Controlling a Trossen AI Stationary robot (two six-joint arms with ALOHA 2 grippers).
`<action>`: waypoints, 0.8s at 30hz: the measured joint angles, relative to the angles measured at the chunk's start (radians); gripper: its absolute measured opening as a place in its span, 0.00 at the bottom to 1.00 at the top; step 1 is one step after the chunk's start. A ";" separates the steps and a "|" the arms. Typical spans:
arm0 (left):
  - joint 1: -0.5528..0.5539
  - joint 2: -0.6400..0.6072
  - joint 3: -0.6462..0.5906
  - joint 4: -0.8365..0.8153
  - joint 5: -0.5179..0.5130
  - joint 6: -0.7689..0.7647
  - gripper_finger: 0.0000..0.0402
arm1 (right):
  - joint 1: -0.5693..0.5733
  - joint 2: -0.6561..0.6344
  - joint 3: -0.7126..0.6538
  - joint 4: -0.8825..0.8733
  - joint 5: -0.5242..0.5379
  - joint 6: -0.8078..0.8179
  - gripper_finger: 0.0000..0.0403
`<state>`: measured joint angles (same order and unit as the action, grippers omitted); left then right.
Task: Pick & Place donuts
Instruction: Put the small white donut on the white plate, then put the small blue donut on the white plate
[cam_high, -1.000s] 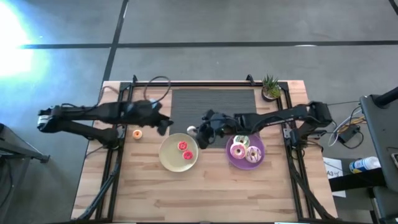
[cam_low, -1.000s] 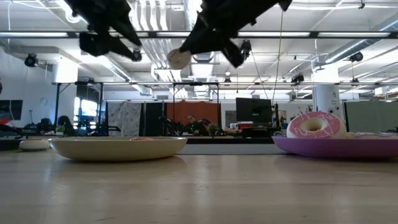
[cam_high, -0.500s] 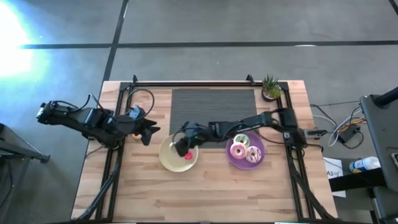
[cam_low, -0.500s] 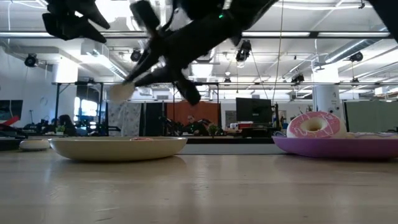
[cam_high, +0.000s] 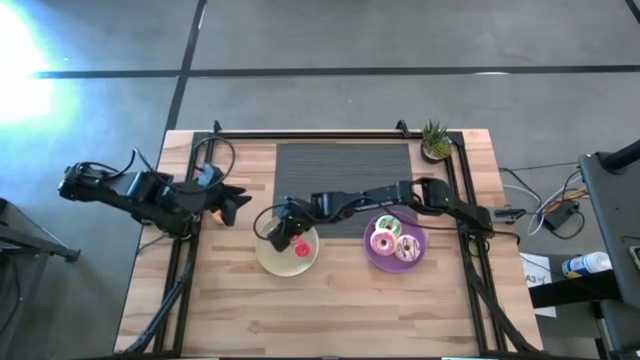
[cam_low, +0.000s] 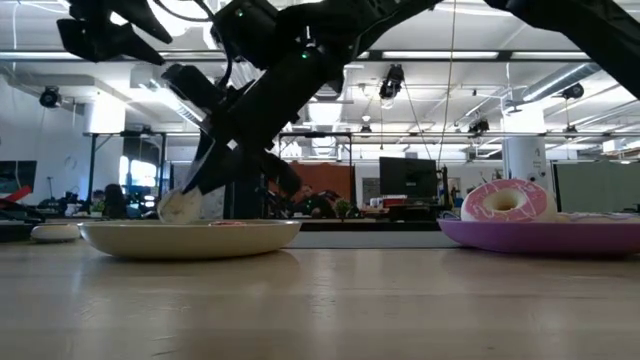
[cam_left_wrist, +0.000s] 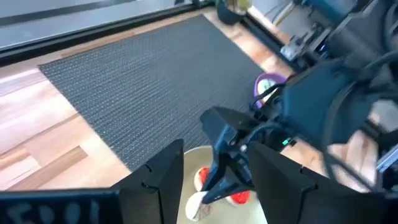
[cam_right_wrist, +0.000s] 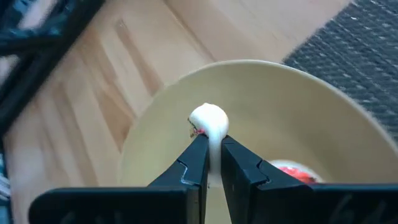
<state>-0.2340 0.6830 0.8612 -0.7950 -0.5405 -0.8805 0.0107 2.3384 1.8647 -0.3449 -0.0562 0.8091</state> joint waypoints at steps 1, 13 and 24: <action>0.000 -0.008 0.000 0.001 -0.004 -0.007 0.38 | -0.003 0.006 0.006 -0.008 -0.004 -0.014 0.07; -0.002 -0.092 0.000 0.000 -0.043 -0.019 0.38 | -0.022 0.055 0.028 -0.027 -0.079 -0.096 0.13; -0.002 -0.093 0.000 -0.026 -0.042 -0.034 0.38 | -0.022 0.046 0.067 -0.106 0.034 -0.258 0.40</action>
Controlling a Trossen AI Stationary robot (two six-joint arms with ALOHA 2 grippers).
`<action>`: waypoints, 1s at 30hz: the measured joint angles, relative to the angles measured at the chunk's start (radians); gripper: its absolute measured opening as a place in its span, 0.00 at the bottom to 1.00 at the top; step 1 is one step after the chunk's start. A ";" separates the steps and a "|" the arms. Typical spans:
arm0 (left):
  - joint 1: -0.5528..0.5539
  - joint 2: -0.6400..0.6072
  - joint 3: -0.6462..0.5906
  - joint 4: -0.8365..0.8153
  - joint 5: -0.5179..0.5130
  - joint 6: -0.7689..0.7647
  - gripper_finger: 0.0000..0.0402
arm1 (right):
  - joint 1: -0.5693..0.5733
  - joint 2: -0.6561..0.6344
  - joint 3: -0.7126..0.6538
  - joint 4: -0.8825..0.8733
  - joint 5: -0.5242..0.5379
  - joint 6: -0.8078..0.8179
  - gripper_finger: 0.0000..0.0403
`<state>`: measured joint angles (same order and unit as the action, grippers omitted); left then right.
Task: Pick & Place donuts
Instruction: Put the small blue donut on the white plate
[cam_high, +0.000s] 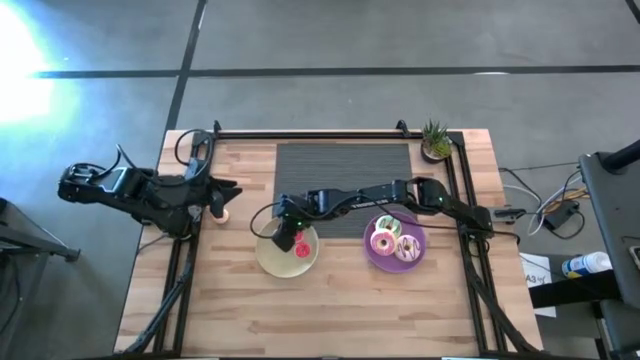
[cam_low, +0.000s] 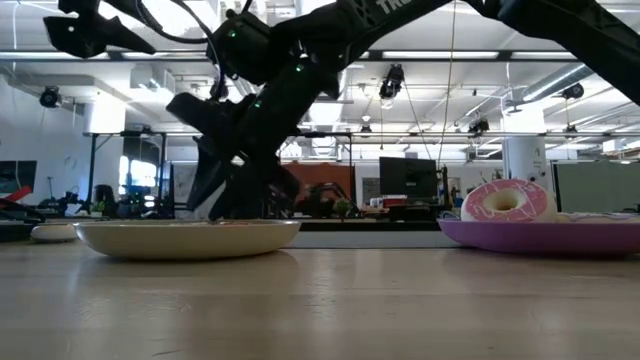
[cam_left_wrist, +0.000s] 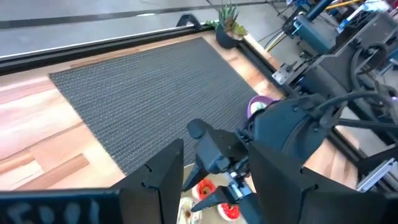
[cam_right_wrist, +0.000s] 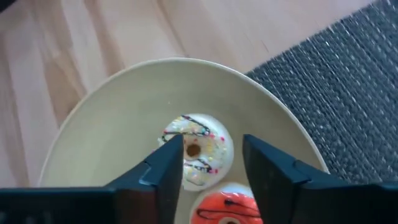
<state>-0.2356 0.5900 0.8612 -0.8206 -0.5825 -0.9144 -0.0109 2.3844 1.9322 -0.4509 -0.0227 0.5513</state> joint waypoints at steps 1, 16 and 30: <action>0.000 0.000 0.000 -0.014 0.003 -0.004 0.38 | 0.000 0.000 0.008 -0.003 0.000 -0.017 0.42; 0.005 0.220 -0.031 -0.423 0.126 -0.340 0.38 | 0.006 -0.226 -0.030 -0.155 0.191 -0.203 0.49; 0.055 0.624 -0.159 -0.407 0.336 -0.240 0.38 | -0.010 -0.255 -0.036 -0.174 0.209 -0.154 0.48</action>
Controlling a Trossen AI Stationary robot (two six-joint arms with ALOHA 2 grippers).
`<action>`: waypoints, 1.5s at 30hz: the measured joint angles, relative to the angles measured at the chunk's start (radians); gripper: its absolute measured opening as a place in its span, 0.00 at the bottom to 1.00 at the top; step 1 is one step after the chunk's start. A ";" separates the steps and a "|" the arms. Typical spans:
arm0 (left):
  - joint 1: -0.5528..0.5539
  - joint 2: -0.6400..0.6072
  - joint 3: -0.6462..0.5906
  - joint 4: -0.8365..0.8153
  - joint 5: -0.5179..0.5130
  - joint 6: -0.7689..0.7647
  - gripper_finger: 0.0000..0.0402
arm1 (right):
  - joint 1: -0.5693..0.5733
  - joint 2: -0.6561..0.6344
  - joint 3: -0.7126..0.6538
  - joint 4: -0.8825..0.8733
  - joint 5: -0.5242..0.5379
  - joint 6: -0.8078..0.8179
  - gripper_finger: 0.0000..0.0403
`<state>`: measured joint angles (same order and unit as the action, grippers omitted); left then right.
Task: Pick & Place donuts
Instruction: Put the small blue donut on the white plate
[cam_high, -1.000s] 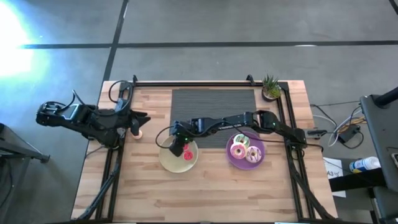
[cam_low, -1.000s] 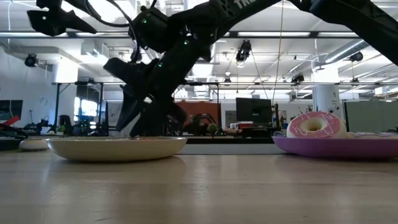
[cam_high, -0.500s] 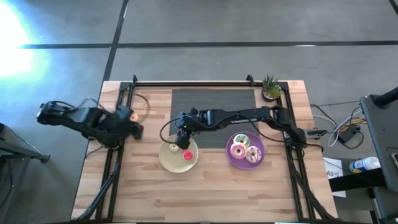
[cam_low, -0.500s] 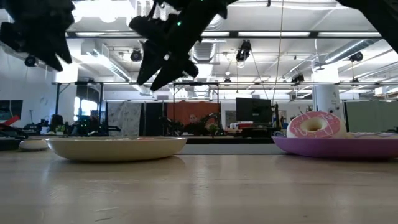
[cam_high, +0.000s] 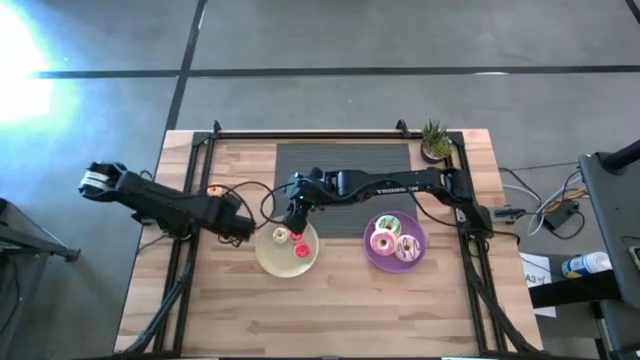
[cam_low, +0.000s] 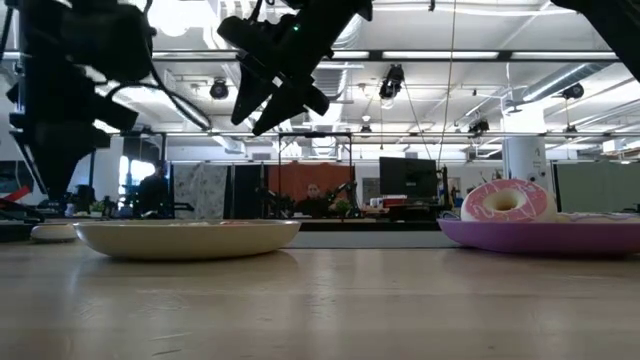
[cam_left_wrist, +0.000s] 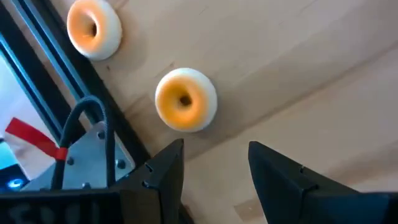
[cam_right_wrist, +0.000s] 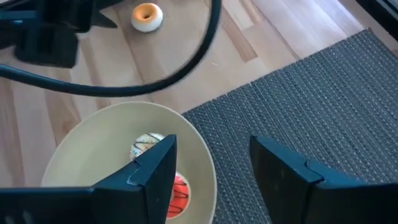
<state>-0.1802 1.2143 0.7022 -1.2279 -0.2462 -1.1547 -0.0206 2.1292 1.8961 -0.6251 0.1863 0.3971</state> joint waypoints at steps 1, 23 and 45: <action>0.007 0.012 -0.007 0.016 -0.001 0.009 0.38 | 0.001 0.000 0.000 0.000 0.000 0.001 0.48; 0.214 0.056 -0.163 0.248 0.035 0.178 0.37 | 0.008 0.000 0.000 -0.015 -0.002 0.004 0.46; 0.264 0.031 -0.119 0.279 -0.086 0.256 0.00 | 0.026 -0.016 0.000 -0.015 -0.002 -0.087 0.42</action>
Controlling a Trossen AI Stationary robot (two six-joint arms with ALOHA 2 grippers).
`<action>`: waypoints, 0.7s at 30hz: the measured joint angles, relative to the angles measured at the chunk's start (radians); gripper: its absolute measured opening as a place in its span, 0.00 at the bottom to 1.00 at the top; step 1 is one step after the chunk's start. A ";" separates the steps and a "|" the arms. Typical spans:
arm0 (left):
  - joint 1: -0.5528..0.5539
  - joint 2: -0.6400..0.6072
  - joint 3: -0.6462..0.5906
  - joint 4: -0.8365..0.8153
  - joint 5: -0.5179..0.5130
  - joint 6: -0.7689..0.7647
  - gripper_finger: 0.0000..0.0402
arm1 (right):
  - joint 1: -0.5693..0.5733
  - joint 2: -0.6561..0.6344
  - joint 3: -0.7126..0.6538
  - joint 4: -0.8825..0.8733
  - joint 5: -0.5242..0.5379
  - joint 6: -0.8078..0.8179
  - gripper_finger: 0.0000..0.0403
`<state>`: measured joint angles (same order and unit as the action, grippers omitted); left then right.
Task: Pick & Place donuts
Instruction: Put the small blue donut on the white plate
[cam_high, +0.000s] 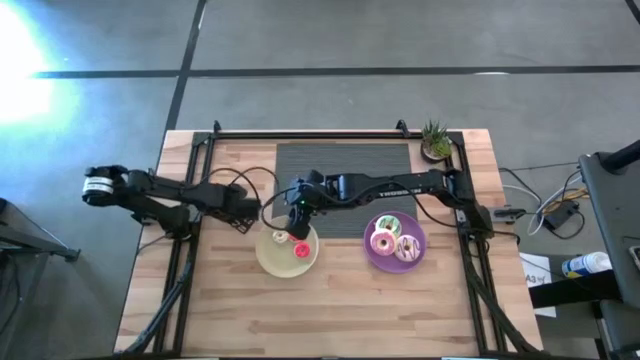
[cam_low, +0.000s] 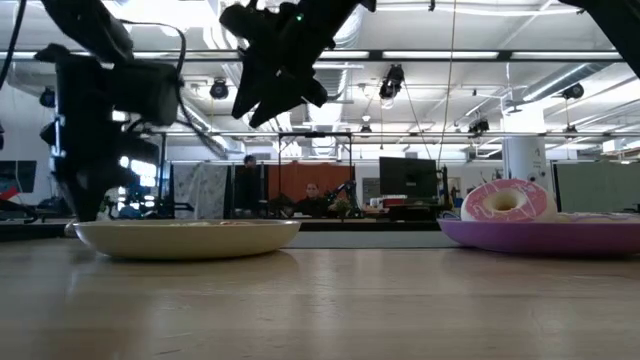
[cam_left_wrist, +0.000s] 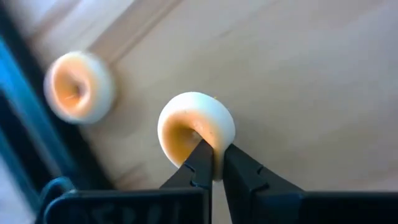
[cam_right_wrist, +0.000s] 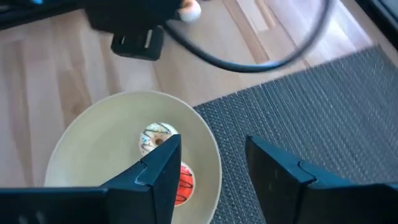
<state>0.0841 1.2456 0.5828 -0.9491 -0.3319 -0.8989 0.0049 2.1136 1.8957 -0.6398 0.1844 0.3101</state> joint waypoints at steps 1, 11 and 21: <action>0.000 -0.015 0.014 0.008 0.022 0.012 0.00 | 0.002 -0.005 0.000 0.000 -0.001 -0.017 0.42; -0.007 -0.362 0.085 0.222 0.355 0.259 0.00 | 0.004 -0.089 0.000 -0.035 -0.018 -0.089 0.38; -0.014 -0.566 0.040 0.561 0.694 0.302 0.00 | 0.047 -0.098 0.000 0.034 -0.249 -0.370 0.39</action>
<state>0.0700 0.6797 0.6230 -0.3880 0.3618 -0.5966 0.0523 2.0151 1.8957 -0.6062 -0.0648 -0.0595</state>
